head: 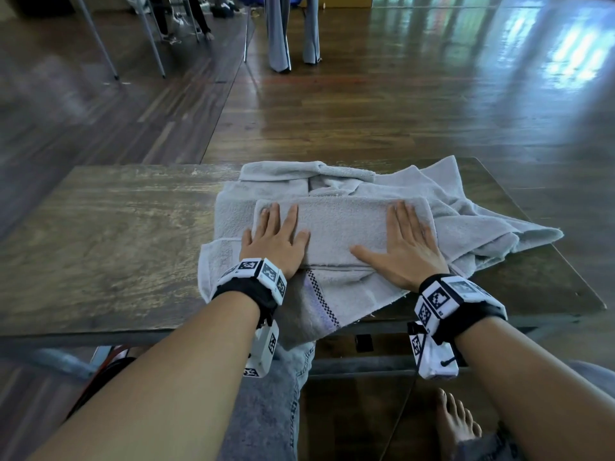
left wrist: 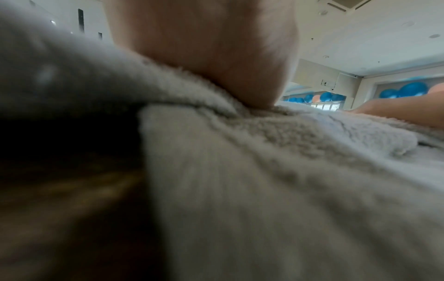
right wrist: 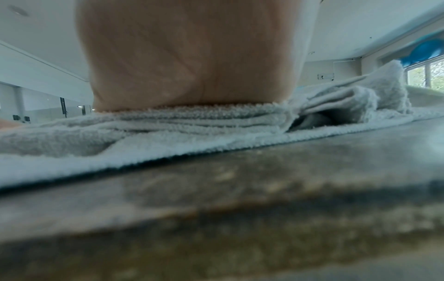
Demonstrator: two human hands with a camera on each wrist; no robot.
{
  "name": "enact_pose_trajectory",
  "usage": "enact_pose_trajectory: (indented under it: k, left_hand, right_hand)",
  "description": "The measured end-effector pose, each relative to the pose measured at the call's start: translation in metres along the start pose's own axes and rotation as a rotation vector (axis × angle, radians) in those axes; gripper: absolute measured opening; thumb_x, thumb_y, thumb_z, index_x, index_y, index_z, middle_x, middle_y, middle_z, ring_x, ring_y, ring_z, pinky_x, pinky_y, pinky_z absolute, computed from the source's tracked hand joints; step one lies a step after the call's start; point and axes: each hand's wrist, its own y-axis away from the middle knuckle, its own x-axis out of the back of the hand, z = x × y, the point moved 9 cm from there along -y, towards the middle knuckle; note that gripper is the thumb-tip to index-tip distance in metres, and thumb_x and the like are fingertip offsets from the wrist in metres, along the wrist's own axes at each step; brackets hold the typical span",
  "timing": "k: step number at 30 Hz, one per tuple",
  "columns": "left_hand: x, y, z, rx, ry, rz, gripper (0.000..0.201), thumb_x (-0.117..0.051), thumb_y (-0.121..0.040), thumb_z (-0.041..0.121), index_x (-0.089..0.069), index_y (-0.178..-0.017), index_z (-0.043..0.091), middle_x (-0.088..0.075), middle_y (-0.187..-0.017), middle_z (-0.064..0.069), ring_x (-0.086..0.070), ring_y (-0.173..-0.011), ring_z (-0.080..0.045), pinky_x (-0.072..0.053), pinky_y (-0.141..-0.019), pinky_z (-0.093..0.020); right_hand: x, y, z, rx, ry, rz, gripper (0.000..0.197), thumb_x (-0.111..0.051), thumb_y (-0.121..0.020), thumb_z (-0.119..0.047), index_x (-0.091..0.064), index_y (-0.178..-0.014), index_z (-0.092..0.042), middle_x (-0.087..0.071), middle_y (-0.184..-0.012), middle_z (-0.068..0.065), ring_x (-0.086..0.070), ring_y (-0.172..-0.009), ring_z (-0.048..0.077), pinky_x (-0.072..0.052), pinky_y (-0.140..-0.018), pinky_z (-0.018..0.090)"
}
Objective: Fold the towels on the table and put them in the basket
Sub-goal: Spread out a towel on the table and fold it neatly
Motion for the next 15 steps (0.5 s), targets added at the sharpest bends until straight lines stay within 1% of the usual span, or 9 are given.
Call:
enact_pose_trajectory:
  k: [6, 10, 13, 15]
  left_hand:
    - [0.003, 0.004, -0.007, -0.039, -0.006, 0.028, 0.062, -0.010, -0.100, 0.058, 0.010, -0.155, 0.038, 0.016, -0.164, 0.007, 0.012, -0.152, -0.014, 0.001, -0.123, -0.045]
    - [0.003, 0.004, -0.008, -0.038, 0.005, 0.034, 0.063, -0.010, -0.099, 0.059, 0.010, -0.155, 0.037, 0.016, -0.164, 0.007, 0.012, -0.152, -0.014, 0.001, -0.123, -0.045]
    - [0.003, 0.004, -0.009, -0.040, 0.010, 0.035, 0.064, -0.010, -0.099, 0.060, 0.010, -0.155, 0.038, 0.016, -0.164, 0.007, 0.013, -0.152, -0.015, 0.001, -0.123, -0.045]
    - [0.003, 0.003, -0.010, -0.038, 0.016, 0.032, 0.064, -0.011, -0.098, 0.060, 0.010, -0.155, 0.039, 0.016, -0.164, 0.008, 0.013, -0.152, -0.015, 0.002, -0.123, -0.046]
  right_hand:
    - [0.004, 0.006, 0.004, -0.067, -0.024, 0.032, 0.132, -0.018, -0.064, -0.101, 0.030, -0.153, -0.016, 0.040, -0.159, -0.002, 0.036, -0.146, 0.012, 0.017, -0.122, 0.037]
    - [0.007, 0.011, 0.006, -0.118, -0.030, 0.055, 0.137, -0.019, -0.059, -0.104, 0.032, -0.152, -0.017, 0.041, -0.158, -0.003, 0.037, -0.145, 0.012, 0.016, -0.122, 0.040]
    - [0.008, 0.012, 0.004, -0.147, -0.016, 0.084, 0.137, -0.020, -0.060, -0.103, 0.030, -0.153, -0.016, 0.038, -0.160, -0.001, 0.035, -0.147, 0.013, 0.014, -0.123, 0.042]
    - [0.009, 0.010, 0.002, -0.156, -0.010, 0.097, 0.135, -0.023, -0.063, -0.101, 0.027, -0.154, -0.014, 0.035, -0.161, 0.001, 0.033, -0.148, 0.014, 0.013, -0.123, 0.044]
